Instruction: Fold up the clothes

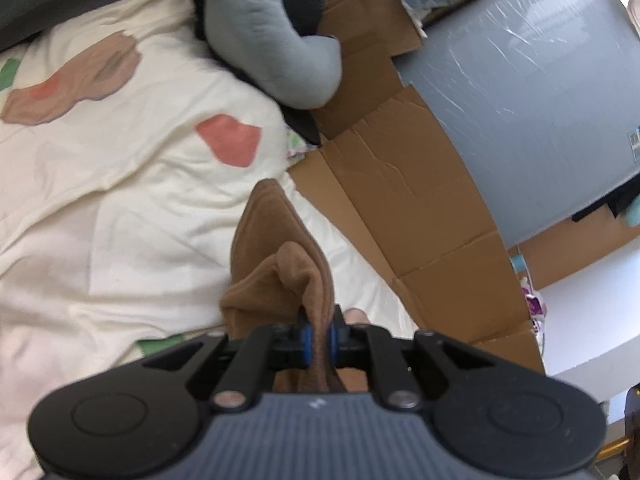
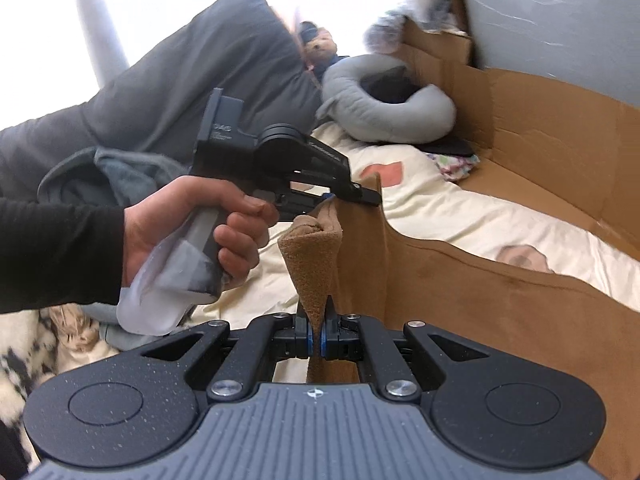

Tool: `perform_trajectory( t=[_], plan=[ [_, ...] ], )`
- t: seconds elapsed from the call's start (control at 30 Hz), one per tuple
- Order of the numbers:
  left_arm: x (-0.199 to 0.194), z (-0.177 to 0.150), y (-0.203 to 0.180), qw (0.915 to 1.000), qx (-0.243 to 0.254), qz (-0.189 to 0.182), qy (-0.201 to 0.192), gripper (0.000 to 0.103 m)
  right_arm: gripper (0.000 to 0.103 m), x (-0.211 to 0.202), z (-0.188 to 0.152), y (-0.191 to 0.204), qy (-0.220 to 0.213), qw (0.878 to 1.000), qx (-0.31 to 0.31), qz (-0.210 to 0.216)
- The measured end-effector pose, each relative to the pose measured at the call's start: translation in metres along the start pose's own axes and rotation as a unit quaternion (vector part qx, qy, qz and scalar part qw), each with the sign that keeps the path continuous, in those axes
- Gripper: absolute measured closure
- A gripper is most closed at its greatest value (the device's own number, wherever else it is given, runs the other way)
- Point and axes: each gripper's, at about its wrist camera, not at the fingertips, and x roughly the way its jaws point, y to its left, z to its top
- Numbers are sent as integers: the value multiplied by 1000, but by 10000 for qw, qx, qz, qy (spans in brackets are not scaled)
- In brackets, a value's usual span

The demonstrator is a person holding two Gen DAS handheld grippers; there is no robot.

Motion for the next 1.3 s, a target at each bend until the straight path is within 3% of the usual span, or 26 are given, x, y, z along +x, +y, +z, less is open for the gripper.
perform_trajectory(
  t=[0.47, 0.93, 1.3],
  plan=[
    [26, -14, -65, 9994, 213, 117, 241, 94, 101, -46, -26, -56, -289, 9966, 754, -151],
    [67, -37, -128, 9961, 733, 109, 485, 94, 101, -78, -52, -97, -474, 9905, 1286, -139],
    [102, -67, -165, 9909, 1122, 114, 729, 94, 101, -99, -87, -134, -445, 9787, 1979, -313]
  ],
)
